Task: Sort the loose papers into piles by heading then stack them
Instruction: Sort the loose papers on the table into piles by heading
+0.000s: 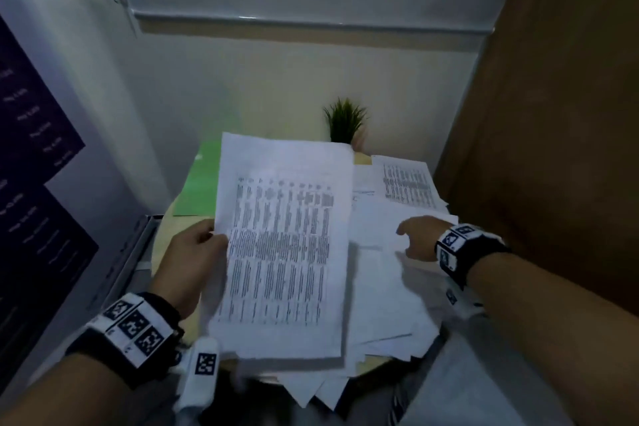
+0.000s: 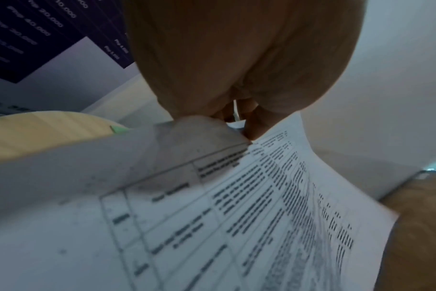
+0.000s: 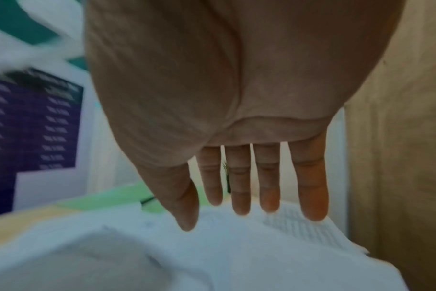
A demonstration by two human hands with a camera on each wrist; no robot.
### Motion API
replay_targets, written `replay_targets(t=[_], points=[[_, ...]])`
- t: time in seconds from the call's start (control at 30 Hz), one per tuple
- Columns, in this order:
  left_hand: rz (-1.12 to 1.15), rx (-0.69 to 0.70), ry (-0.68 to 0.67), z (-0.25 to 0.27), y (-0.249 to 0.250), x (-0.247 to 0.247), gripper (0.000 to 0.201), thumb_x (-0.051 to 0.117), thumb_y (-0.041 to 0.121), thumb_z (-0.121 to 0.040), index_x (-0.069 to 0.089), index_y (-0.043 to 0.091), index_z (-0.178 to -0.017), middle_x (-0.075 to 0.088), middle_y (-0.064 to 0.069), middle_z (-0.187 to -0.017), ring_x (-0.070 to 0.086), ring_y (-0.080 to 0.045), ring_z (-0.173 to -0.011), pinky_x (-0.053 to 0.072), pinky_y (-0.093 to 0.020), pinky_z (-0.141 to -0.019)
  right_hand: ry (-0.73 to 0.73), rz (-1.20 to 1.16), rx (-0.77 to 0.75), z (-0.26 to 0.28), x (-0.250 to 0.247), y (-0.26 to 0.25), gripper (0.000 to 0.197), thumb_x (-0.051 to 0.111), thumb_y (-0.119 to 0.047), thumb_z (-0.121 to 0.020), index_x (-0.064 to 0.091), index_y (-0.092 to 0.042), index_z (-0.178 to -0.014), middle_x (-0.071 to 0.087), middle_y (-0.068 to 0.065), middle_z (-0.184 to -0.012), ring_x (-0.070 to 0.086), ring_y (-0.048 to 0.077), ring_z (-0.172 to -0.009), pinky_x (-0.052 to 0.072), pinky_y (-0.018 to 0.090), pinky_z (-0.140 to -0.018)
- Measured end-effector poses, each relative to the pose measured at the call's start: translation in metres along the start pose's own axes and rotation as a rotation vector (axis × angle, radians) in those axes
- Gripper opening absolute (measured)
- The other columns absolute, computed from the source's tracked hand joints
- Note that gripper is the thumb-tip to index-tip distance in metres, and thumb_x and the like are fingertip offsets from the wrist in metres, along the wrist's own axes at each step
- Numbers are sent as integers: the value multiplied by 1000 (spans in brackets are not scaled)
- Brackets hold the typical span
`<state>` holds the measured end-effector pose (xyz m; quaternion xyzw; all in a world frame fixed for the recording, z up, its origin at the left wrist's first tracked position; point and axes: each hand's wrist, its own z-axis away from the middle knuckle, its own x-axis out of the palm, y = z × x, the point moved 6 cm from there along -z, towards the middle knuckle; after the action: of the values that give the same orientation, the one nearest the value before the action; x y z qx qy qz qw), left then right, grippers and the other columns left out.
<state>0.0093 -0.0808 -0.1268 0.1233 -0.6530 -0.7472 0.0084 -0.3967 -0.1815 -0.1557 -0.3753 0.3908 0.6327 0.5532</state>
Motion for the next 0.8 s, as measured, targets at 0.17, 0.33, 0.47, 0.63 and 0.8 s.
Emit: replay_targets(t=[0.17,0.33,0.47,0.63,0.8], points=[[40,-149,101,-31,-61,0,20,53,8,-95,74,10,-94,65,-37,-89,64,-33,-70,49,-45,-64,-129,30,62,-73,78,24,102,73,-38,-82,11,-26,-162,18,8,-169,28,32,-152,32,50,-121],[84,-189,128,-37,-92,3,22,54,6,-95,76,12,-96,78,-18,-90,72,-48,-86,55,-50,-76,-191,50,72,-94,110,15,126,71,-35,-67,-12,-28,-161,-3,7,-172,15,33,-156,30,50,-122],[144,-224,158,-45,-101,-3,25,54,5,-92,77,14,-96,76,-22,-90,64,-38,-69,46,-45,-67,-124,10,87,-91,113,2,102,57,-25,-83,-6,-28,-163,20,9,-165,36,36,-145,40,50,-113],[245,-255,130,-48,-104,2,33,51,9,-88,77,20,-106,66,-34,-93,55,-36,-81,41,-50,-72,38,28,99,-89,102,-1,64,47,-22,-93,26,-24,-153,50,7,-136,55,32,-120,46,44,-96],[235,-233,155,-44,-98,5,29,52,11,-88,78,21,-98,68,-36,-100,59,-36,-77,43,-48,-70,-104,51,97,-84,106,2,99,63,-31,-77,10,-30,-160,38,6,-154,43,33,-138,42,49,-109]])
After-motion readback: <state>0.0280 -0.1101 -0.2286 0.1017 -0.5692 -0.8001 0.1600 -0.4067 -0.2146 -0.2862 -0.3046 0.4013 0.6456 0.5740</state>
